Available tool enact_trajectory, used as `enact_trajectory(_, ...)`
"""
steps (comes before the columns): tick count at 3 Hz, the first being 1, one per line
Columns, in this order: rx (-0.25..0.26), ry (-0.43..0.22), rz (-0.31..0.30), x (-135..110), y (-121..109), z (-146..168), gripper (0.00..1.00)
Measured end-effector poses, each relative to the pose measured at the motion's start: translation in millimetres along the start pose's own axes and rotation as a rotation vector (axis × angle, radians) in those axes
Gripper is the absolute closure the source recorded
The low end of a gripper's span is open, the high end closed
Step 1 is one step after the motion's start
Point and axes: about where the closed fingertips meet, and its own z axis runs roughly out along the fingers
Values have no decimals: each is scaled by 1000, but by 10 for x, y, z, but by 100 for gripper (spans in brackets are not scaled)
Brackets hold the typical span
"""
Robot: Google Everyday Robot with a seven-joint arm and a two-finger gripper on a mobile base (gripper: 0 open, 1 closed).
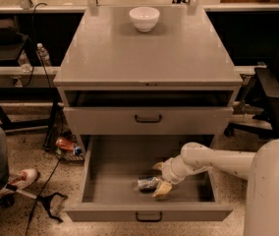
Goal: Pick redbull can from middle drawer and place on counter
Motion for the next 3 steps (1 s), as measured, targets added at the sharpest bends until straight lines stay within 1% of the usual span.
enact_trajectory(1,1,-2,19,69,33,-5,57)
enact_trajectory(2,16,-12,25,85,49,-107,78)
enact_trajectory(3,40,-60,43,95,85,-370,100)
